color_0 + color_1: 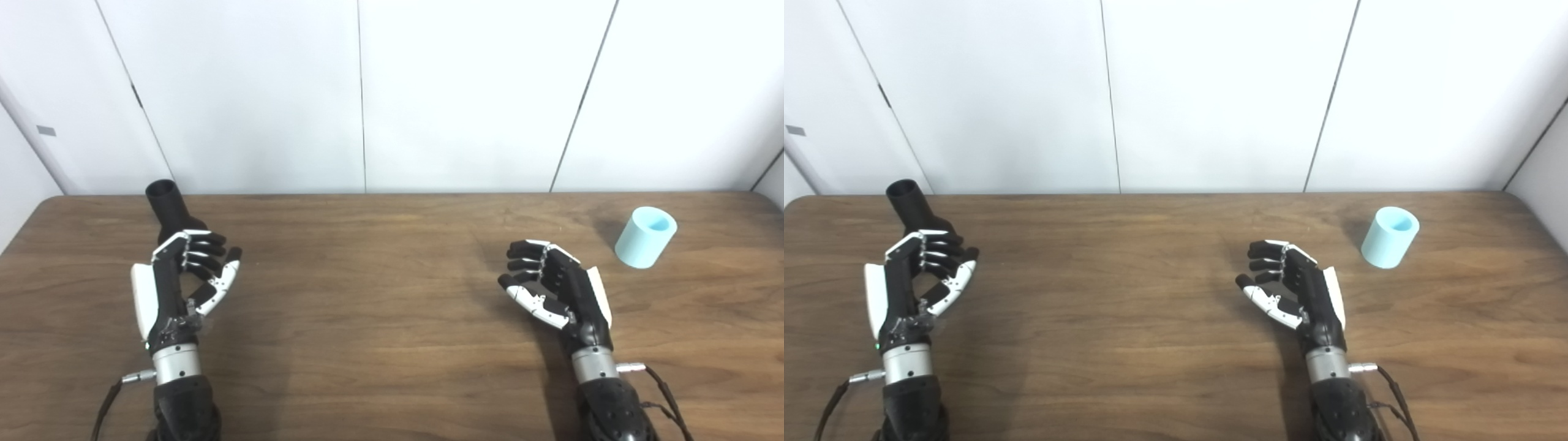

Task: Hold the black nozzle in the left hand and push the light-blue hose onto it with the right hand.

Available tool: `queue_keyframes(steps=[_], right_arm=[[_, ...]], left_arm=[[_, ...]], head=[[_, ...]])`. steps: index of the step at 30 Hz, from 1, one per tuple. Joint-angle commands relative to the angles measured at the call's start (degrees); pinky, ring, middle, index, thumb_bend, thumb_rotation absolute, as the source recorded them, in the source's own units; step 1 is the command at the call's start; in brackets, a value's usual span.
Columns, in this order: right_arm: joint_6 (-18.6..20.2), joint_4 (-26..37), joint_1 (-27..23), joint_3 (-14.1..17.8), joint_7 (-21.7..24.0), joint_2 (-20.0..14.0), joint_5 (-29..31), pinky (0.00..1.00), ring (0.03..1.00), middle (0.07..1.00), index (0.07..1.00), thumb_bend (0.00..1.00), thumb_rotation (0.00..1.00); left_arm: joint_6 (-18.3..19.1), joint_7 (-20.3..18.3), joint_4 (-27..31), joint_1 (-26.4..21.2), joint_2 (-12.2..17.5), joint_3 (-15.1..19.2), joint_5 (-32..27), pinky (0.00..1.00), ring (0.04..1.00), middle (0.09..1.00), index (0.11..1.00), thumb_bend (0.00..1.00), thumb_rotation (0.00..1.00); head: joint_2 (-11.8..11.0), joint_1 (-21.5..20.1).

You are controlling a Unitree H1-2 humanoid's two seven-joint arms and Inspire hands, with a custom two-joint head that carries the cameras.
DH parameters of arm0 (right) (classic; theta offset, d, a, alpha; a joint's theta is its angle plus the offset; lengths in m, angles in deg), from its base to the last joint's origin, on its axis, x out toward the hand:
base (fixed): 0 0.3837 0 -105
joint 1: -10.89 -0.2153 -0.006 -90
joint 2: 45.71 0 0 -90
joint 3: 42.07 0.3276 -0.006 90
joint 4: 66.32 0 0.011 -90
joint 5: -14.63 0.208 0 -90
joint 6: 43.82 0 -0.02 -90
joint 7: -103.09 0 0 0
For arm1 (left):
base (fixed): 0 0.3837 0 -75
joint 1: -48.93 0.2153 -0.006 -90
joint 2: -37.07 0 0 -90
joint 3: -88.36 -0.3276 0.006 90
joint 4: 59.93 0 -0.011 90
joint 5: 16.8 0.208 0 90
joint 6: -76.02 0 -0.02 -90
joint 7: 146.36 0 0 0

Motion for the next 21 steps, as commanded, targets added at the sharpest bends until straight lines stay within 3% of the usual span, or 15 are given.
queue_keyframes(steps=[1,5,8,13,14,16,21], right_arm=[[-1.9,-0.9,0.7,0.4,0.0,-0.4,0.4,0.53,0.617,0.643,0.619,0.32,0.13],[-1.7,-0.9,0.6,0.4,-0.1,-0.4,0.2,0.52,0.616,0.642,0.618,0.32,0.15],[-1.2,-0.8,0.6,0.5,-0.1,-0.4,0.4,0.53,0.619,0.644,0.620,0.32,0.15],[-1.4,-1.1,0.6,0.6,0.3,-0.5,1.0,0.54,0.625,0.649,0.627,0.31,0.13],[-1.3,-1.1,0.6,0.6,0.3,-0.5,1.0,0.54,0.625,0.649,0.628,0.31,0.13],[-1.5,-1.2,0.6,0.7,0.5,-0.6,1.3,0.54,0.630,0.652,0.630,0.31,0.13],[-1.7,-1.4,0.6,0.9,0.8,-0.6,2.1,0.55,0.633,0.655,0.631,0.31,0.11]], left_arm=[[-1.2,2.1,-3.8,2.5,-1.3,-0.2,0.7,0.34,0.419,0.530,0.491,0.51,0.07],[-0.8,2.8,-3.6,2.4,-1.9,0.5,-0.9,0.43,0.538,0.662,0.492,0.50,0.07],[-2.4,4.1,-4.8,2.1,-1.7,0.9,-1.3,0.48,0.595,0.703,0.493,0.50,0.07],[-2.2,7.2,-4.2,1.8,-1.7,1.4,-0.3,0.48,0.586,0.682,0.493,0.50,0.07],[-2.0,7.2,-3.3,1.9,-1.9,1.4,-0.7,0.50,0.609,0.703,0.673,0.53,0.13],[-1.5,7.2,-1.5,2.2,-2.4,1.5,-1.2,0.52,0.647,0.744,0.811,0.57,0.21],[-1.3,8.4,-1.0,2.2,-2.7,1.5,0.3,0.61,0.740,0.854,0.922,0.61,0.29]], head=[[0.0,0.0],[-0.1,0.2],[-0.2,0.4],[-0.5,0.8],[-0.5,0.9],[-0.5,1.2],[-0.7,1.8]])
